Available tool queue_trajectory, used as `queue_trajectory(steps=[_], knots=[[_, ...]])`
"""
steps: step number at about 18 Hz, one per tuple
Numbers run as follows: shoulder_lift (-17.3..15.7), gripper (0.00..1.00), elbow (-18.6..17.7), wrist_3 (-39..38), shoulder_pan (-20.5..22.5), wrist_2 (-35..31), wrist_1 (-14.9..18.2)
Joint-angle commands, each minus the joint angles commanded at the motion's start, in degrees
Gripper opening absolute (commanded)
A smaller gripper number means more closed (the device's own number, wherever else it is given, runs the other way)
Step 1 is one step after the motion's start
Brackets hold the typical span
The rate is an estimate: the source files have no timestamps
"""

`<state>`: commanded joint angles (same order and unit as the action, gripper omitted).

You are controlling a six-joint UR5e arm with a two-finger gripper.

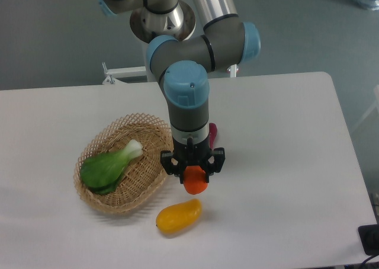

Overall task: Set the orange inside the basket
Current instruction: 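Hold the orange in the gripper above the table beside the basket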

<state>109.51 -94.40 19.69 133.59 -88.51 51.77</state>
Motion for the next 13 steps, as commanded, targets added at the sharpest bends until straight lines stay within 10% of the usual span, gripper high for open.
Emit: queue_trajectory(steps=[13], knots=[[0.0, 0.4, -0.5, -5.8, -3.0, 1.0, 0.0]])
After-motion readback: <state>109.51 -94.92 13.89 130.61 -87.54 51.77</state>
